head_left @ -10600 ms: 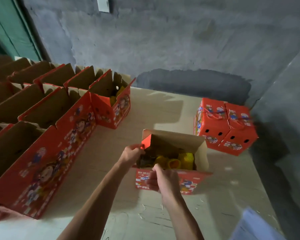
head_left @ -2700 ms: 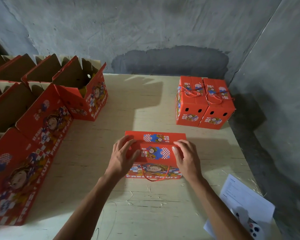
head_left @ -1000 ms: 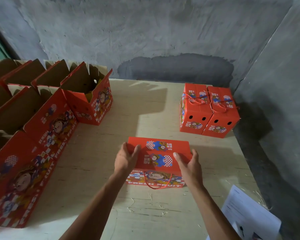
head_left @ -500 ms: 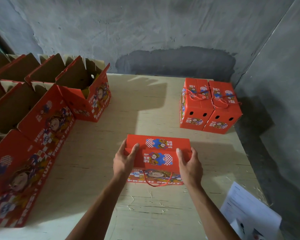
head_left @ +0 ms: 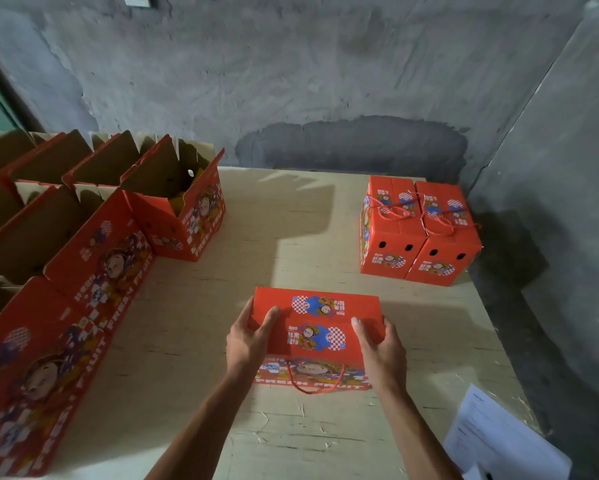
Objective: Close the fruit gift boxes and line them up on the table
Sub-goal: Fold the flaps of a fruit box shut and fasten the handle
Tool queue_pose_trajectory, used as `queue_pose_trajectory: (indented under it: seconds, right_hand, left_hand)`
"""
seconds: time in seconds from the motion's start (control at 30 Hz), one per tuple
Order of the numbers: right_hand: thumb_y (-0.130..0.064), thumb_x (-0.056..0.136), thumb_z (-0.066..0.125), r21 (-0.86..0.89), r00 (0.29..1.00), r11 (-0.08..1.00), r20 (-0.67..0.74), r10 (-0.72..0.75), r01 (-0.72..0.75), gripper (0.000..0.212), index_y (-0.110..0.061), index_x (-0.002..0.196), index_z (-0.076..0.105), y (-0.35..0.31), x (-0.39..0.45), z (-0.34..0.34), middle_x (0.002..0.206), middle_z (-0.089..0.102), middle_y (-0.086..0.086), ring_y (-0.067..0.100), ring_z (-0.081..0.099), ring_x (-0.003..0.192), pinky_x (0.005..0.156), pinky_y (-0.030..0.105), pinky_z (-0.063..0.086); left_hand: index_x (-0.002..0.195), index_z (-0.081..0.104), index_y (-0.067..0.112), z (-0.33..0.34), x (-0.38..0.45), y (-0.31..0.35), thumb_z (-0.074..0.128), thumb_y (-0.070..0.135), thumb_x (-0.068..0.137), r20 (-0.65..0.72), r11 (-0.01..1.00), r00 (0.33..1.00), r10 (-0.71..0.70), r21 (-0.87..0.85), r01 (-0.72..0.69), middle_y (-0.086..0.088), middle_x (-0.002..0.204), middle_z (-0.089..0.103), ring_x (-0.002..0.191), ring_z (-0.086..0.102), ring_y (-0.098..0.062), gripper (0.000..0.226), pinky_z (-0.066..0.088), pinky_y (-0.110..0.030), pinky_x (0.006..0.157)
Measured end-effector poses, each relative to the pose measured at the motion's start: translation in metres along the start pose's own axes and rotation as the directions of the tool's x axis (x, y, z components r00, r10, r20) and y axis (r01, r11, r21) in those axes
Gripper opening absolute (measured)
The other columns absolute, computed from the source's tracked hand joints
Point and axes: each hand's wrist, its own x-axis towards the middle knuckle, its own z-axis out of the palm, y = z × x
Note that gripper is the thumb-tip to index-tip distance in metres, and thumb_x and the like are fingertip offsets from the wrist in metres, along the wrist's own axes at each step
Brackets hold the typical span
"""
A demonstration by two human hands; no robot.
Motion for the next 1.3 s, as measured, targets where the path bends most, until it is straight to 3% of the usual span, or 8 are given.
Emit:
queue_pose_trajectory:
  seconds: [0.1, 0.23, 0.4, 0.57, 0.77, 1.1, 1.2, 1.3]
  right_hand:
    - [-0.062, 0.091, 0.063, 0.016, 1.000, 1.000, -0.002, 0.008, -0.008, 0.060, -0.021, 0.135, 0.056, -0.001, 0.001, 0.003, 0.110, 0.073, -0.001, 0.016, 0.073, 0.087, 0.076, 0.041, 0.064]
    - [-0.058, 0.092, 0.065, 0.021, 0.999, 1.000, -0.043, 0.001, 0.000, 0.056, -0.022, 0.133, 0.059, 0.000, 0.005, 0.006, 0.109, 0.074, 0.000, 0.019, 0.072, 0.089, 0.078, 0.040, 0.062]
    - [-0.056, 0.092, 0.068, 0.010, 0.996, 1.000, -0.083, -0.018, 0.019, 0.053, -0.023, 0.132, 0.061, 0.003, 0.009, 0.010, 0.105, 0.074, -0.002, 0.011, 0.069, 0.081, 0.063, 0.019, 0.048]
    - [-0.055, 0.096, 0.062, -0.047, 0.995, 0.999, -0.096, -0.029, 0.025, 0.056, -0.020, 0.139, 0.056, 0.009, 0.010, 0.014, 0.110, 0.073, 0.002, 0.017, 0.065, 0.081, 0.071, 0.025, 0.050]
    - [-0.046, 0.102, 0.056, -0.014, 0.998, 0.999, -0.044, 0.035, -0.036, 0.047, -0.021, 0.142, 0.050, 0.009, 0.015, 0.011, 0.108, 0.065, -0.003, -0.005, 0.055, 0.073, 0.055, 0.015, 0.040]
    - [-0.046, 0.101, 0.057, -0.014, 0.984, 0.987, 0.072, 0.161, -0.160, 0.032, -0.025, 0.121, 0.044, -0.004, 0.023, 0.001, 0.095, 0.064, -0.005, 0.017, 0.068, 0.079, 0.068, 0.036, 0.060]
    - [-0.042, 0.099, 0.060, -0.001, 0.983, 0.985, 0.064, 0.172, -0.172, 0.032, -0.021, 0.120, 0.046, -0.006, 0.024, 0.000, 0.096, 0.066, -0.002, 0.017, 0.066, 0.077, 0.071, 0.035, 0.058]
    - [-0.038, 0.100, 0.060, 0.022, 0.984, 0.984, 0.035, 0.176, -0.177, 0.034, -0.016, 0.122, 0.048, -0.008, 0.018, -0.001, 0.096, 0.067, 0.000, 0.019, 0.065, 0.076, 0.064, 0.031, 0.052]
  left_hand:
    - [0.141, 0.056, 0.041, 0.001, 0.004, -0.001, 0.062, 0.087, 0.067, -0.005, 1.000, 1.000, -0.010, 0.024, 0.010, 0.012, 0.109, 0.074, 0.089, 0.075, -0.010, 0.088, 0.064, -0.044, 0.080]
    - [0.136, 0.058, 0.049, 0.003, 0.006, -0.005, 0.062, 0.086, 0.071, -0.040, 0.998, 0.999, 0.003, 0.056, -0.001, 0.017, 0.101, 0.076, 0.088, 0.075, -0.007, 0.075, 0.063, -0.044, 0.083]
    - [0.137, 0.056, 0.052, 0.005, 0.009, -0.003, 0.061, 0.082, 0.071, -0.052, 0.997, 0.999, -0.008, 0.077, 0.012, 0.016, 0.106, 0.076, 0.097, 0.073, -0.013, 0.073, 0.060, -0.045, 0.090]
    - [0.144, 0.053, 0.046, 0.003, 0.008, -0.003, 0.055, 0.082, 0.075, -0.009, 0.997, 1.000, -0.007, 0.075, 0.008, 0.007, 0.114, 0.076, 0.101, 0.073, -0.017, 0.077, 0.060, -0.048, 0.090]
    - [0.145, 0.054, 0.041, 0.000, 0.006, 0.000, 0.046, 0.070, 0.087, -0.010, 0.994, 1.000, 0.023, 0.110, -0.022, 0.002, 0.108, 0.076, 0.095, 0.074, -0.020, 0.066, 0.062, -0.047, 0.084]
    - [0.135, 0.064, 0.031, 0.000, 0.000, -0.003, 0.065, 0.059, 0.090, -0.010, 0.994, 0.999, -0.046, -0.104, 0.044, 0.000, 0.112, 0.075, 0.090, 0.075, -0.013, 0.053, 0.064, -0.040, 0.076]
    - [0.128, 0.062, 0.015, 0.003, -0.005, -0.002, 0.070, 0.056, 0.090, -0.029, 0.974, 0.985, -0.168, -0.158, 0.162, -0.013, 0.123, 0.071, 0.107, 0.070, -0.027, 0.057, 0.058, -0.047, 0.092]
    - [0.151, 0.037, -0.001, 0.007, -0.023, -0.007, 0.067, 0.053, 0.094, -0.100, 0.950, 0.951, -0.293, -0.145, 0.278, -0.023, 0.146, 0.051, 0.131, 0.055, -0.037, 0.084, 0.045, -0.054, 0.110]
